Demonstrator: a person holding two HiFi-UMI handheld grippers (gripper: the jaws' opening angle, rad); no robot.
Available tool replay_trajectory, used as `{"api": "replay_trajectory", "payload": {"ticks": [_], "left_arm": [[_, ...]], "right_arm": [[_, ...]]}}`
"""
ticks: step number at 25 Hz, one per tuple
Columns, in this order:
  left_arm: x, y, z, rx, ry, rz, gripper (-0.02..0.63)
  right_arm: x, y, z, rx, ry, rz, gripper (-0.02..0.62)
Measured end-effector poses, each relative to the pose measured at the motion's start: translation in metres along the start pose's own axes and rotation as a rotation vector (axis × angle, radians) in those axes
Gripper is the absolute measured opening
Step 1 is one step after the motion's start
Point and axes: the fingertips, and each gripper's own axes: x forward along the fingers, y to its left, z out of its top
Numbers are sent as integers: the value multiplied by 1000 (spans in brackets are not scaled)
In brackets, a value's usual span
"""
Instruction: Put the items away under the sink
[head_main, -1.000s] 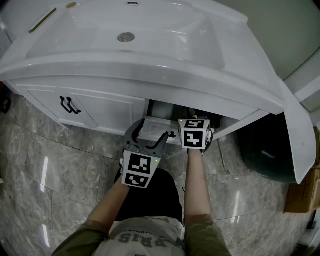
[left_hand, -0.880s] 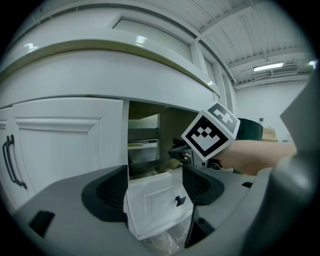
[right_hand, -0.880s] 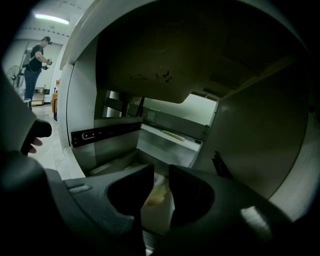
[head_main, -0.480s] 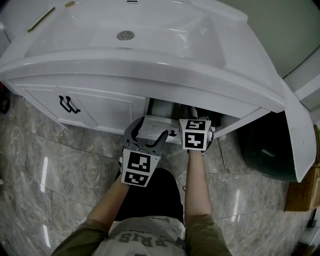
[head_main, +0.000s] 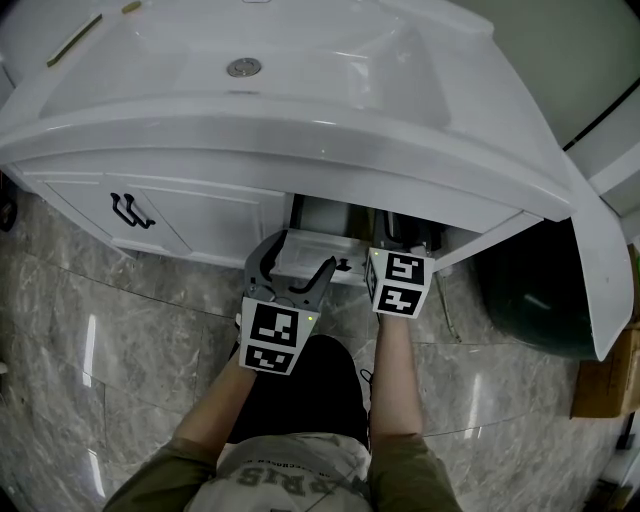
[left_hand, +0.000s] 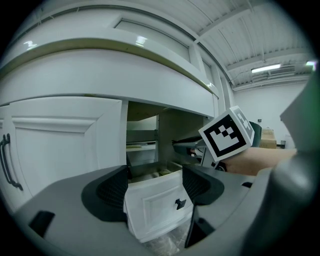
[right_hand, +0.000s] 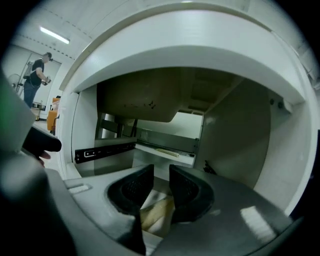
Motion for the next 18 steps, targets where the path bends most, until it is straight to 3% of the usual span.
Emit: {"api": "replay_trajectory", "payload": {"ticks": [11,18], "left_arm": [[-10,-4,30,-17,-41,4,325],[-41,-11,66,-26,31,17,325]], "right_arm": [[-54,-16,20,34,-159,-86,84],[-101,-19,55,90,-180,-81,84]]}}
